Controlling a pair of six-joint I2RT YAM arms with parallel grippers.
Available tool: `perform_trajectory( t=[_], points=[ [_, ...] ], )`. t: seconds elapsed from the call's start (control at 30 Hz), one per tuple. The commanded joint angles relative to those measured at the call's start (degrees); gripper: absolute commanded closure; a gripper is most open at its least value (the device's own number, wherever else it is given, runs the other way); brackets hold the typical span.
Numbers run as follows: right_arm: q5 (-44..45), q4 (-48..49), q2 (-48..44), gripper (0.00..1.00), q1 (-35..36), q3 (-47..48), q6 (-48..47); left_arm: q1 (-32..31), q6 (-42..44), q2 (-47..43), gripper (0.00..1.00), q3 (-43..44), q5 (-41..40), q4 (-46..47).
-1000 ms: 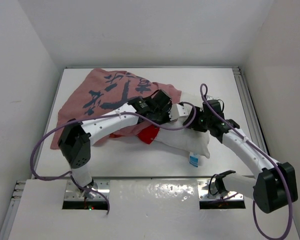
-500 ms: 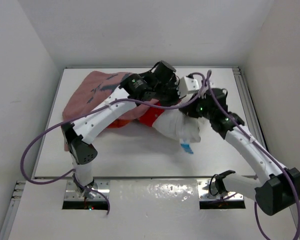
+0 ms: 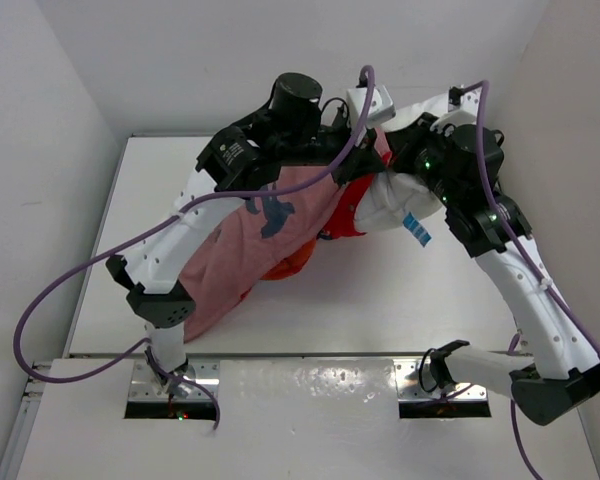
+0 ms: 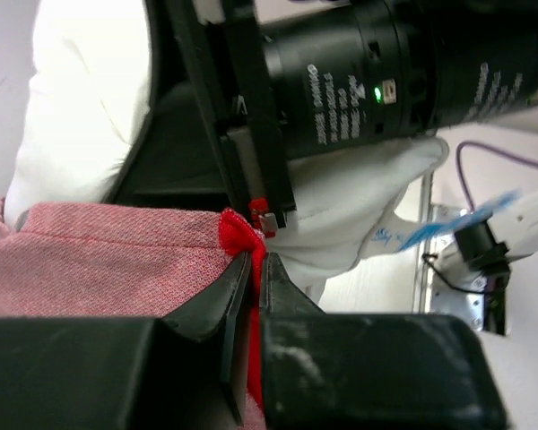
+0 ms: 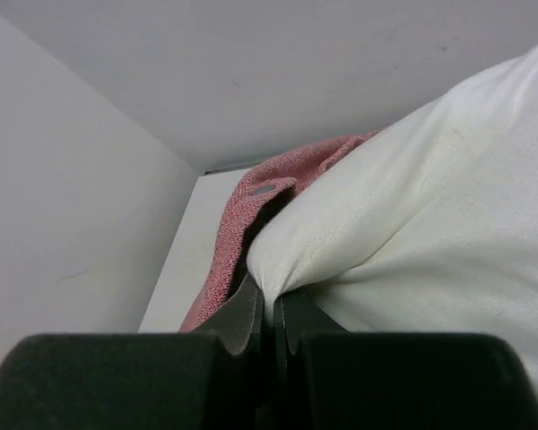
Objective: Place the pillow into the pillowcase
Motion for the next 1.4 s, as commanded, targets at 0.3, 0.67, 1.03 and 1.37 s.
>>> perform_trajectory(
  t=[0.3, 0.67, 1.03, 1.37],
  points=[
    [7.6, 1.2, 1.8, 1.00, 5.3, 1.7, -2.0, 0.2, -9.3, -0.2, 1.00, 8.6, 11.3, 19.1],
    [5.0, -4.7, 9.8, 1.00, 4.1, 4.1, -2.5, 8.3, -27.5, -2.2, 1.00, 7.2, 19.3, 32.9],
    [-0.2, -8.2, 7.5, 0.21, 4.0, 3.0, -6.7, 10.4, -17.5, -3.2, 1.00, 0.7, 11.8, 25.1],
    [-7.6, -27.1, 1.2, 0.01, -11.6, 1.5, -10.6, 15.5, -10.4, -6.8, 1.00, -6.0, 2.6, 19.2]
  ],
)
